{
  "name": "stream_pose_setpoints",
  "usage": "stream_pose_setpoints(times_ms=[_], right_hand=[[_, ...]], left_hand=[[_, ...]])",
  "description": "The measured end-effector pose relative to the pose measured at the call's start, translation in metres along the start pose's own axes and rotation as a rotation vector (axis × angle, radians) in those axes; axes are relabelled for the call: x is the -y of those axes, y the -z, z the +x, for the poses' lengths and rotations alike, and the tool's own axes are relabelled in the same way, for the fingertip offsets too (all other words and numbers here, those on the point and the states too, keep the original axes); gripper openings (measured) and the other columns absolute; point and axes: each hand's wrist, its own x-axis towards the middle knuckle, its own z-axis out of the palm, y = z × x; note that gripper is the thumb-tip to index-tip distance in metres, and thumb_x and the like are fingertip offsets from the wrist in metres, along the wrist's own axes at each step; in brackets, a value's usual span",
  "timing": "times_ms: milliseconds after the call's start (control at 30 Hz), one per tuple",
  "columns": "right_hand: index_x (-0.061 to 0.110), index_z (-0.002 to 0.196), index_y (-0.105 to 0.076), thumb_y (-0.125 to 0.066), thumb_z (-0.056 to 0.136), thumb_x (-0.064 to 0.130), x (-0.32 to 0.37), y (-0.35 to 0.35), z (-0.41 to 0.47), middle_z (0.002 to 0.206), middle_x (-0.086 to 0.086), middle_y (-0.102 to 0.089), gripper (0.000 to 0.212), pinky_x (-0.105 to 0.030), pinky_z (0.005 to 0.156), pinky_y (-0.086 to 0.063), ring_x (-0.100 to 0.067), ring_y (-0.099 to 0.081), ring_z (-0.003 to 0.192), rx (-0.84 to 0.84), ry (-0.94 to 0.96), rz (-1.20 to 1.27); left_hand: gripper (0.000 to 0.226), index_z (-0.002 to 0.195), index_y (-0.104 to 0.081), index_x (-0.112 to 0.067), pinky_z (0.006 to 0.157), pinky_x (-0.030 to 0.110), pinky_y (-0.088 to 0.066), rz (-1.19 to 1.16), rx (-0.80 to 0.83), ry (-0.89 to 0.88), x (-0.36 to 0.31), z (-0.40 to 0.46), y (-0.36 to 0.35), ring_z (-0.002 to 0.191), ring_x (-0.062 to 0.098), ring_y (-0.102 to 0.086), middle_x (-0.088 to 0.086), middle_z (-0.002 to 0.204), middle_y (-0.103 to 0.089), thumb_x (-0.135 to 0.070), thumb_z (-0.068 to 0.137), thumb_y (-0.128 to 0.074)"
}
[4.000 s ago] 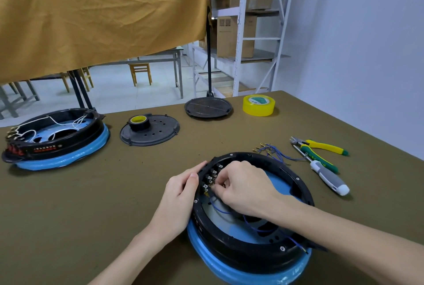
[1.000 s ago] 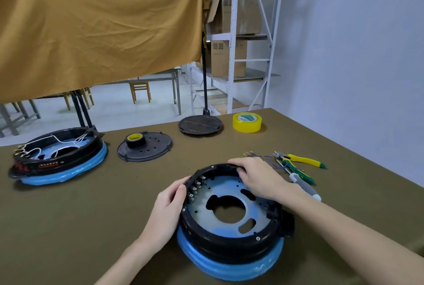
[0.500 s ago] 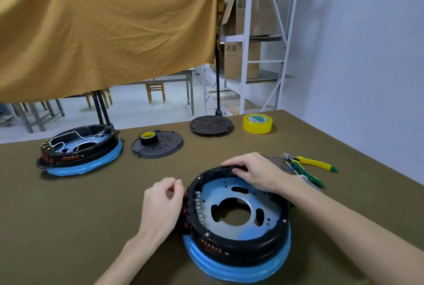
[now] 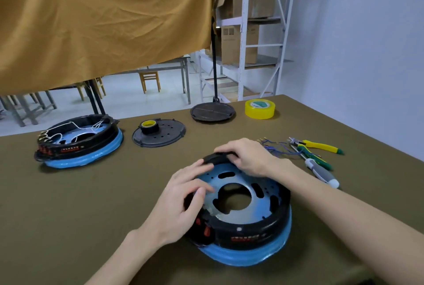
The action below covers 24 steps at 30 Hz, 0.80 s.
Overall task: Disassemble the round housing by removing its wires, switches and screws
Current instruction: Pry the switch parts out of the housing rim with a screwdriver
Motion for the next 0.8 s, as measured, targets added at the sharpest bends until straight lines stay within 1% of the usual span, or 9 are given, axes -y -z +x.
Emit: stream_pose_setpoints(times_ms=[100,167,233,333,400,467,533,667,800], right_hand=[[0.03,0.139,-0.061,-0.056,0.101,0.017,0.021,-0.002,0.015,0.136,0.008,-0.065,0.04,-0.039,0.102,-0.046,-0.018,-0.055,0.127,0.015,0.079,0.003],[0.026,0.144,-0.053,-0.061,0.1,0.024,0.03,-0.001,0.007,0.131,0.003,-0.063,0.045,-0.04,0.102,-0.046,-0.016,-0.055,0.121,-0.084,0.044,0.065],[0.028,0.128,-0.061,-0.062,0.098,0.035,0.037,0.002,-0.022,0.114,0.008,-0.063,0.031,-0.036,0.092,-0.051,-0.009,-0.059,0.104,-0.181,0.039,0.213],[0.035,0.102,-0.069,-0.061,0.096,0.052,0.051,0.009,-0.077,0.093,0.012,-0.07,0.02,-0.023,0.071,-0.053,-0.008,-0.066,0.086,0.009,0.101,0.421],[0.034,0.102,-0.068,-0.066,0.092,0.054,0.055,0.009,-0.1,0.093,0.013,-0.07,0.022,-0.03,0.074,-0.055,-0.01,-0.066,0.088,0.127,0.113,0.409],[0.035,0.109,-0.066,-0.071,0.087,0.051,0.053,0.007,-0.109,0.099,0.016,-0.068,0.027,-0.033,0.081,-0.055,-0.008,-0.064,0.095,0.111,0.126,0.304],[0.037,0.115,-0.064,-0.074,0.084,0.05,0.049,0.007,-0.113,0.104,0.02,-0.066,0.035,-0.029,0.085,-0.054,-0.004,-0.063,0.099,0.06,0.111,0.267],[0.036,0.101,-0.066,-0.075,0.079,0.061,0.035,0.0,-0.118,0.093,0.018,-0.065,0.035,-0.024,0.088,-0.045,-0.005,-0.06,0.095,-0.033,0.068,0.264],[0.039,0.101,-0.071,-0.074,0.082,0.062,0.024,-0.004,-0.122,0.091,0.018,-0.07,0.03,-0.011,0.09,-0.033,-0.001,-0.05,0.104,0.0,0.049,0.325]], left_hand=[[0.035,0.1,-0.076,-0.025,0.108,0.037,-0.04,0.064,0.01,-0.131,-0.003,-0.009,0.004,0.12,0.006,-0.062,-0.02,0.113,-0.071,-0.03,0.106,-0.042],[0.037,0.089,-0.074,-0.021,0.093,0.037,-0.046,0.105,-0.012,-0.166,-0.004,-0.011,0.004,0.096,0.006,-0.064,-0.017,0.096,-0.069,-0.029,0.106,-0.042],[0.04,0.08,-0.07,-0.019,0.083,0.036,-0.046,0.139,-0.037,-0.134,-0.005,-0.008,0.002,0.082,0.007,-0.061,-0.012,0.083,-0.066,-0.031,0.105,-0.042],[0.043,0.075,-0.068,-0.02,0.076,0.034,-0.045,0.228,-0.063,-0.055,-0.017,-0.002,-0.012,0.071,0.009,-0.054,-0.01,0.071,-0.061,-0.036,0.104,-0.041],[0.047,0.074,-0.069,-0.02,0.073,0.035,-0.045,0.335,-0.082,-0.041,-0.026,0.001,-0.02,0.066,0.01,-0.052,-0.009,0.067,-0.059,-0.038,0.105,-0.038],[0.048,0.075,-0.069,-0.021,0.072,0.037,-0.044,0.356,-0.089,-0.065,-0.029,0.002,-0.022,0.066,0.01,-0.052,-0.01,0.068,-0.06,-0.04,0.106,-0.038],[0.041,0.087,-0.072,-0.023,0.078,0.036,-0.045,0.335,-0.052,-0.115,-0.027,-0.003,-0.02,0.075,0.007,-0.057,-0.014,0.08,-0.066,-0.042,0.106,-0.041],[0.032,0.119,-0.07,-0.031,0.096,0.032,-0.04,0.281,0.013,-0.165,-0.024,-0.013,-0.015,0.095,0.003,-0.058,-0.022,0.103,-0.068,-0.05,0.101,-0.052],[0.035,0.121,-0.071,-0.035,0.102,0.034,-0.039,0.262,0.011,-0.213,-0.026,-0.009,-0.019,0.098,0.002,-0.059,-0.023,0.105,-0.067,-0.056,0.095,-0.061]])
